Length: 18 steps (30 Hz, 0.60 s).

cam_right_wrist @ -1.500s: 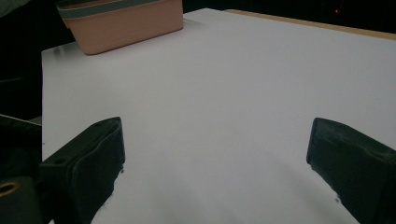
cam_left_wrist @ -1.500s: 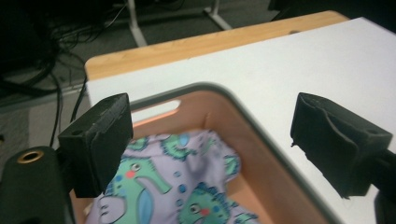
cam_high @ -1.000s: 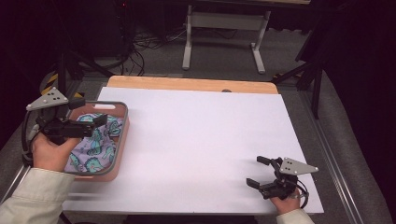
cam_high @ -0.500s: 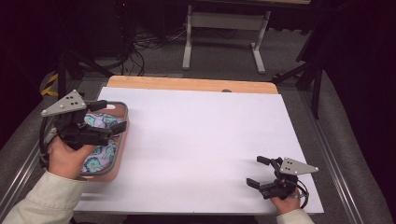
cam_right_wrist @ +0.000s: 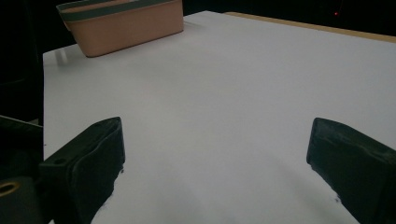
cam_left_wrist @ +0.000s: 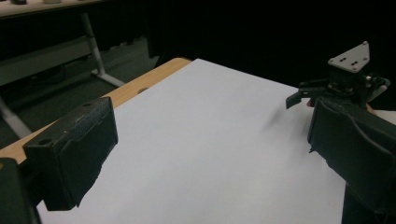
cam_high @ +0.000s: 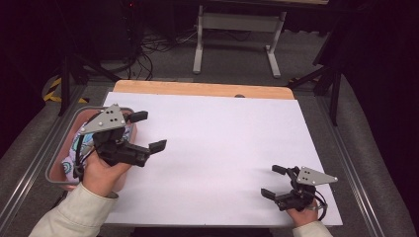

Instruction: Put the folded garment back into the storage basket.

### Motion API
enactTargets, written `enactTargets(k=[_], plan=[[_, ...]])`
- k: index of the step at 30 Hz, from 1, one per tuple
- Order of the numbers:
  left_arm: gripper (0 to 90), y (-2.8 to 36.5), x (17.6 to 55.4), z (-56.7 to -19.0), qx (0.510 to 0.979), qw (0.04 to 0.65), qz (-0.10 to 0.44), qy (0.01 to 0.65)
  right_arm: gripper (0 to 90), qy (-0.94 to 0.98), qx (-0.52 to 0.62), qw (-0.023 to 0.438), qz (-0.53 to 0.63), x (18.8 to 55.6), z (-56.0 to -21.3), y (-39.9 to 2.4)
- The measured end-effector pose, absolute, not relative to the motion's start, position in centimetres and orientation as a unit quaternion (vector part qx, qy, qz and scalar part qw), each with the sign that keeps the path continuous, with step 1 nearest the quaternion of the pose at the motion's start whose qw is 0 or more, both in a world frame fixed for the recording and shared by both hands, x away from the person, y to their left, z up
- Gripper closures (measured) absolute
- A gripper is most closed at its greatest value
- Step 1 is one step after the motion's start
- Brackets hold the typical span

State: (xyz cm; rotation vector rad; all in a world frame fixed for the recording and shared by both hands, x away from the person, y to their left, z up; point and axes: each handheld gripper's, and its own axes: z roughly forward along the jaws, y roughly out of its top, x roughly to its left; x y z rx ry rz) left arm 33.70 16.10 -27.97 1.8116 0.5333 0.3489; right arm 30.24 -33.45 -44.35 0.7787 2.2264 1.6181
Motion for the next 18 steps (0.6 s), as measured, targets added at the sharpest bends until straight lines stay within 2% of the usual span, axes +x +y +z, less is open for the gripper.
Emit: enactTargets(k=[9, 18], plan=[[2.7, 13.8, 33.9, -30.2, 0.751, 0.611, 0.139, 0.209, 4.7, 0.769, 0.269, 0.140, 0.562, 30.2, -44.3, -33.6], [2.4, 12.4, 34.3, -32.3, 0.750, 0.617, 0.129, 0.201, 4.7, 0.769, 0.268, 0.140, 0.563, 30.2, -44.3, -33.6]])
